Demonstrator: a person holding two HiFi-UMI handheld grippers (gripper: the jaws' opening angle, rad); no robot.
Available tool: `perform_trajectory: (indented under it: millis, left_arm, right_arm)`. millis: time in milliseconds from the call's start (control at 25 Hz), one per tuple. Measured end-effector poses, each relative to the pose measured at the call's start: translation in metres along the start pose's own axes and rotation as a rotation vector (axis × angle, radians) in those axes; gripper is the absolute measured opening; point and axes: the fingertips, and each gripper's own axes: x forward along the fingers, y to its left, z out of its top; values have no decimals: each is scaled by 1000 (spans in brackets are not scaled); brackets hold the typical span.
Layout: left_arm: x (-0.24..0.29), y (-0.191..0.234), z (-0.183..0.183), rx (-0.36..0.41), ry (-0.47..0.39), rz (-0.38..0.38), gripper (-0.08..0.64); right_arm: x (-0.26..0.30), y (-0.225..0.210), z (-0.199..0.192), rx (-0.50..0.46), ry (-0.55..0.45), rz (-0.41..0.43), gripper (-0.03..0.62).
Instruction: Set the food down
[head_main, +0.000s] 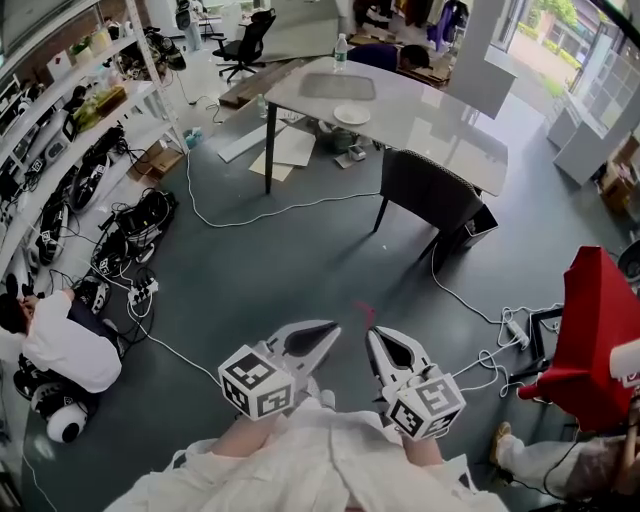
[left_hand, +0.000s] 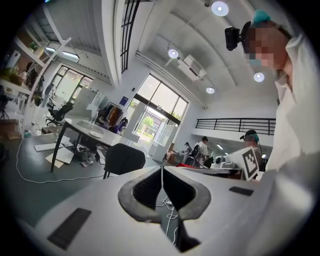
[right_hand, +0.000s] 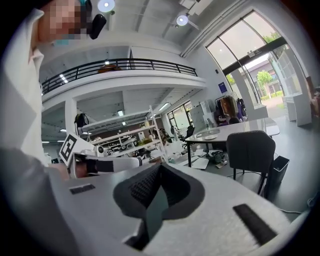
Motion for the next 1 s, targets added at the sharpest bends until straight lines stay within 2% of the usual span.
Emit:
perform_trajectory:
  millis: [200, 400, 640, 1000]
  left_arm:
    - [8, 13, -12, -37, 31, 19, 21]
    - [32, 53, 1, -35, 28, 42, 21]
    - [73, 114, 39, -4, 36, 9, 21]
    - [123, 206, 115, 72, 47, -61, 21]
  right_arm:
    - [20, -2, -15, 30, 38, 13, 3]
    - [55, -26, 1, 0, 28, 8, 3]
    - [117, -69, 45, -31, -66, -53, 2]
    - [218, -125, 116, -51, -147, -115, 3]
